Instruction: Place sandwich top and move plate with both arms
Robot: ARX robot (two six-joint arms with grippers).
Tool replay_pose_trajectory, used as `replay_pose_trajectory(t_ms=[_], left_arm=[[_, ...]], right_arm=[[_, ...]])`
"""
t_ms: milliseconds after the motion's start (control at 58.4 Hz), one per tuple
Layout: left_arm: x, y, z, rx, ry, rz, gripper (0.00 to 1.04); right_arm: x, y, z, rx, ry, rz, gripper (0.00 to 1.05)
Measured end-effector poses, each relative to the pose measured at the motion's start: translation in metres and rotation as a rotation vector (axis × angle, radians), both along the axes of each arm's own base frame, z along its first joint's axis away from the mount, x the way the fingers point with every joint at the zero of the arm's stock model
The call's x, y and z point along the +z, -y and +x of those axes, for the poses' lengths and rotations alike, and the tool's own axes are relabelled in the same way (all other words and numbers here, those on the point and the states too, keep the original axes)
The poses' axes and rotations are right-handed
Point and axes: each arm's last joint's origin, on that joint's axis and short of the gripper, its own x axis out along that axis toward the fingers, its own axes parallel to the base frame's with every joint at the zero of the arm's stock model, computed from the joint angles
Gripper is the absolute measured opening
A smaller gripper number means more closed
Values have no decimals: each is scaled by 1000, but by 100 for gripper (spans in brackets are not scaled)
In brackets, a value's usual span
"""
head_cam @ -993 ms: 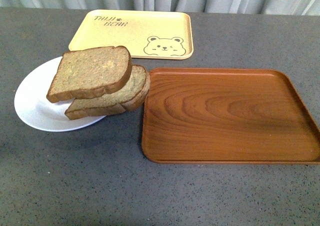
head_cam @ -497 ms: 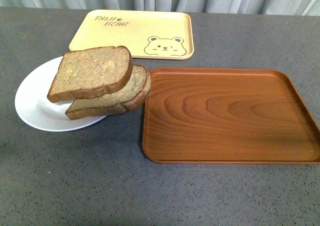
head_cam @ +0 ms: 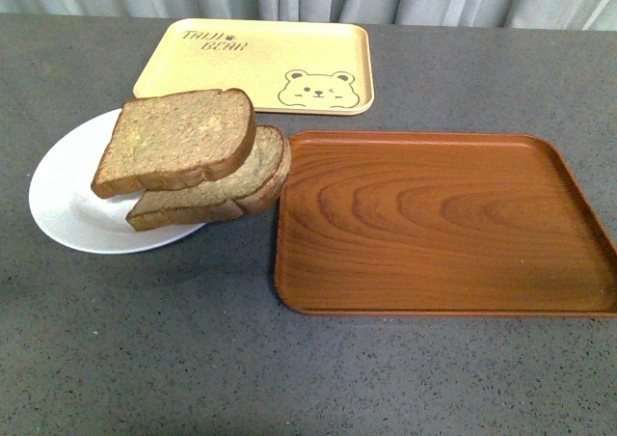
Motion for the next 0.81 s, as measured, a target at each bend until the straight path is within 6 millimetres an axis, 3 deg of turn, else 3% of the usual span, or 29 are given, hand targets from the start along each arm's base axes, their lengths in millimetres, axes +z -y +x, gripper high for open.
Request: replay_pose_trajectory(t_ms=[497, 805], left_arm=[[0, 0, 0, 0, 0, 0, 96], [-1, 0, 0, -8, -19, -13, 96]], right_arm=[[-3, 0, -14, 2, -5, -2, 2], [-3, 0, -14, 2, -5, -2, 55]])
